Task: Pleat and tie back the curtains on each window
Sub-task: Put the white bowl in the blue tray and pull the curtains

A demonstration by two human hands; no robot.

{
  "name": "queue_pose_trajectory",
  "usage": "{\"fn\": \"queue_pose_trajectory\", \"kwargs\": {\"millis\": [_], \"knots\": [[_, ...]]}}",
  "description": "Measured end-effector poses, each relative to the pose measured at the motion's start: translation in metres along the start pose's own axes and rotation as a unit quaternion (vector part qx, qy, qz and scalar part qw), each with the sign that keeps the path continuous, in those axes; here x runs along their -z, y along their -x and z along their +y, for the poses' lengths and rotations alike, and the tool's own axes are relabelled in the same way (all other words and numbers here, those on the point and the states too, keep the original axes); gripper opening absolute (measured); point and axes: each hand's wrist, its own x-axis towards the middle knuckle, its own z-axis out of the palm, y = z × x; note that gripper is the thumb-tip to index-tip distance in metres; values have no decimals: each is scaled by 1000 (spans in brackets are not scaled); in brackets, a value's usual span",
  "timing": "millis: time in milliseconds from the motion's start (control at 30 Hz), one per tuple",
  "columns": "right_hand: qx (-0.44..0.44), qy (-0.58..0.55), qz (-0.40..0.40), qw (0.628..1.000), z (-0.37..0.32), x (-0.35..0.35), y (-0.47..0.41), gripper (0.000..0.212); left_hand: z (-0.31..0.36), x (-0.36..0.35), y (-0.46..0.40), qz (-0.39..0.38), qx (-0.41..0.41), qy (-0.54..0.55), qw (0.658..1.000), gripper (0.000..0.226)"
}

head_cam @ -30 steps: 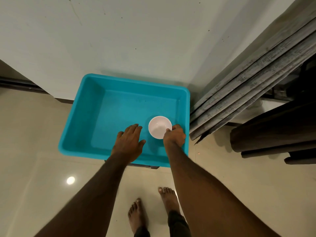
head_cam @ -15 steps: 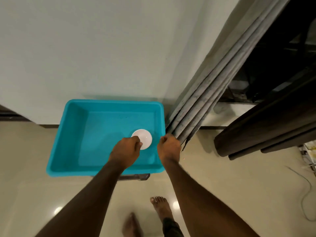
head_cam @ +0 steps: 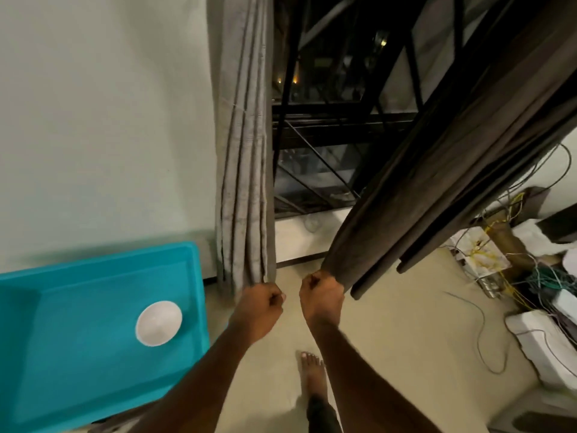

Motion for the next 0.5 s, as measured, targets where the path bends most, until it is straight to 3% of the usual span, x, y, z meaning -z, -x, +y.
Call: {"fn": "queue_pose_trajectory", "kwargs": {"millis": [267, 500], "knots": [[5, 15, -55, 998, 18, -12, -138, 27, 39, -66, -138, 13, 64, 28, 997, 18], [2, 1, -156, 988, 35, -76, -238, 30, 24, -102, -240, -2, 82, -42, 996, 22]]}}
